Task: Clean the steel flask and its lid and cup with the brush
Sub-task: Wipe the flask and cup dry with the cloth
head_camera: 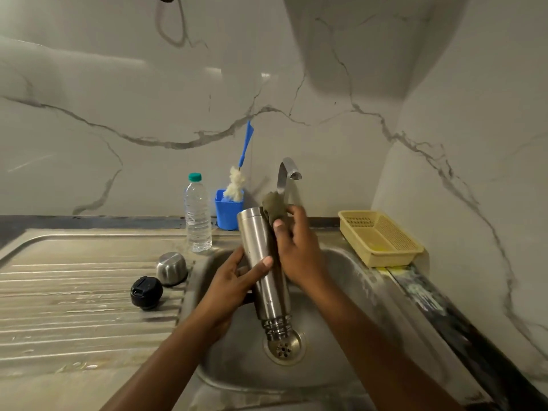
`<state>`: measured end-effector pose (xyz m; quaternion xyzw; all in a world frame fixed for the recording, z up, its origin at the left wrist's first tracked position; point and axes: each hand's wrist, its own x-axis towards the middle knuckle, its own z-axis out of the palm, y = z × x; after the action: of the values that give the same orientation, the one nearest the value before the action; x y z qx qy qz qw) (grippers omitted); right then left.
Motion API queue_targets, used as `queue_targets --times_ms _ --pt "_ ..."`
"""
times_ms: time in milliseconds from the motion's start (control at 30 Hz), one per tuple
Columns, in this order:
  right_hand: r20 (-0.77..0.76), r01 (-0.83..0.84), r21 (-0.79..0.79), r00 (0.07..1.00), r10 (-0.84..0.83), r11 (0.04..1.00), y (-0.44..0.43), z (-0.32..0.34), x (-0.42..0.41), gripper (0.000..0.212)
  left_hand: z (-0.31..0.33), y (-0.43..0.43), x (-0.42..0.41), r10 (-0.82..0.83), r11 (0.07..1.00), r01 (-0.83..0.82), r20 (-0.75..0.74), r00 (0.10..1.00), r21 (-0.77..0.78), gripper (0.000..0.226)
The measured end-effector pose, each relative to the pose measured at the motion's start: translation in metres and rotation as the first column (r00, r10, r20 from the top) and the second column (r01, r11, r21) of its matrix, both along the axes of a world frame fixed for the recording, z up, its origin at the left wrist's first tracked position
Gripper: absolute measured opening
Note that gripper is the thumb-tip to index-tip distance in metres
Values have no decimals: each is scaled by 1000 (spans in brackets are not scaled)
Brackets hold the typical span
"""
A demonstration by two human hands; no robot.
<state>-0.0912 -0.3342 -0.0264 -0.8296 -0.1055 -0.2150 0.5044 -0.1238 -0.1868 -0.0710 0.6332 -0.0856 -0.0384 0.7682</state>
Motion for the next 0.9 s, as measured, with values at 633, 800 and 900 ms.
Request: queue_targets --times_ms 633,800,900 --pt "-67 -276 -177 961 268 945 10 8 8 50 -4 10 6 -45 999 45 -68 997 -7 42" --pt "-72 -212 -308 977 199 928 7 30 26 29 -4 11 3 -51 997 52 -16 999 60 51" --pt "-223 -214 -285 963 152 934 3 49 32 34 -3 11 1 -61 990 56 35 998 127 67"
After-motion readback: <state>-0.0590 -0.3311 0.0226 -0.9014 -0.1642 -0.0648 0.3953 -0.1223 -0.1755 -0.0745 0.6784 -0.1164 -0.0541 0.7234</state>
